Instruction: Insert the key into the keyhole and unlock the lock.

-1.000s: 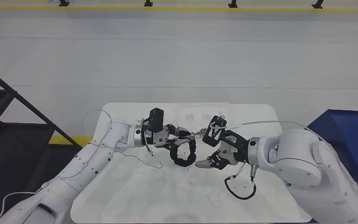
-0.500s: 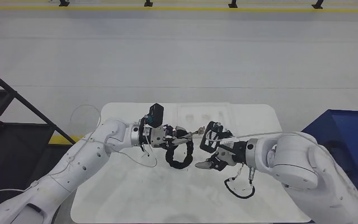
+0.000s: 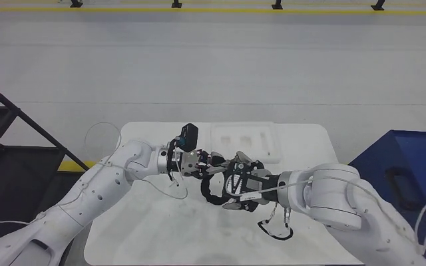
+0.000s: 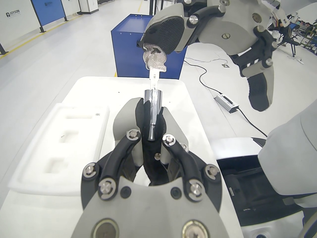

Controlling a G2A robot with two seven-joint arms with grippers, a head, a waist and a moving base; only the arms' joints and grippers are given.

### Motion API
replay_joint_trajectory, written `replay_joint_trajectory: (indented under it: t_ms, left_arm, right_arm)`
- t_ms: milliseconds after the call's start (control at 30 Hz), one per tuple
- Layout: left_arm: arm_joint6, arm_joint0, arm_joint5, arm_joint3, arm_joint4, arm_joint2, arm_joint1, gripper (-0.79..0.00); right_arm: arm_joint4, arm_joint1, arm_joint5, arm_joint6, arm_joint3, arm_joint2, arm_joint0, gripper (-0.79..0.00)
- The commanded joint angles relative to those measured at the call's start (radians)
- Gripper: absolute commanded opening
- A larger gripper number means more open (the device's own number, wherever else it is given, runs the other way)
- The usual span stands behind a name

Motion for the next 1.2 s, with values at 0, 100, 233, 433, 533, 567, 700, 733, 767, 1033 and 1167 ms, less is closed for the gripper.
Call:
replay_joint_trajectory:
  t_ms: [0,100,233,433,533,567,700,733,767,1033,1167]
  left_arm:
    - [0.004,-0.001,0.0,0.001,0.005,0.0,0.0,-0.785]
    - [0.008,-0.003,0.0,0.003,0.019,-0.001,0.001,-0.785]
    - [0.013,-0.004,0.0,0.002,0.042,-0.002,0.004,-0.785]
    - [0.003,-0.014,0.0,-0.025,0.063,0.002,0.02,-0.785]
    - [-0.007,-0.019,0.0,-0.042,0.065,0.009,0.031,-0.785]
    - [-0.011,-0.02,0.0,-0.047,0.063,0.013,0.035,-0.785]
    - [-0.026,-0.03,0.0,-0.066,0.051,0.03,0.05,-0.785]
    - [-0.029,-0.033,0.0,-0.069,0.047,0.035,0.054,-0.785]
    - [-0.031,-0.036,0.0,-0.071,0.043,0.04,0.057,-0.785]
    - [-0.039,-0.062,0.0,-0.08,0.012,0.085,0.073,-0.785]
    - [-0.035,-0.077,0.0,-0.079,0.001,0.107,0.077,-0.785]
  right_arm:
    - [0.004,-0.001,0.004,0.003,0.001,-0.007,0.007,0.0]
    - [0.002,-0.002,0.016,0.005,0.002,-0.006,0.015,0.0]
    - [-0.022,0.003,-0.007,-0.014,0.008,0.019,0.008,0.0]
    - [-0.072,0.016,-0.128,-0.043,-0.002,0.061,-0.01,0.0]
    - [-0.096,0.023,-0.188,-0.016,-0.005,0.069,-0.005,0.0]
    - [-0.101,0.025,-0.203,-0.005,-0.005,0.071,-0.002,0.0]
    - [-0.132,0.031,-0.238,0.011,-0.005,0.072,0.007,0.0]
    - [-0.143,0.034,-0.243,0.007,-0.007,0.069,0.008,0.0]
    - [-0.154,0.036,-0.249,0.0,-0.008,0.068,0.009,-0.043]
    - [-0.221,0.043,-0.29,-0.055,-0.009,0.067,0.004,-0.474]
    - [-0.256,0.043,-0.296,-0.079,-0.003,0.054,0.005,-0.499]
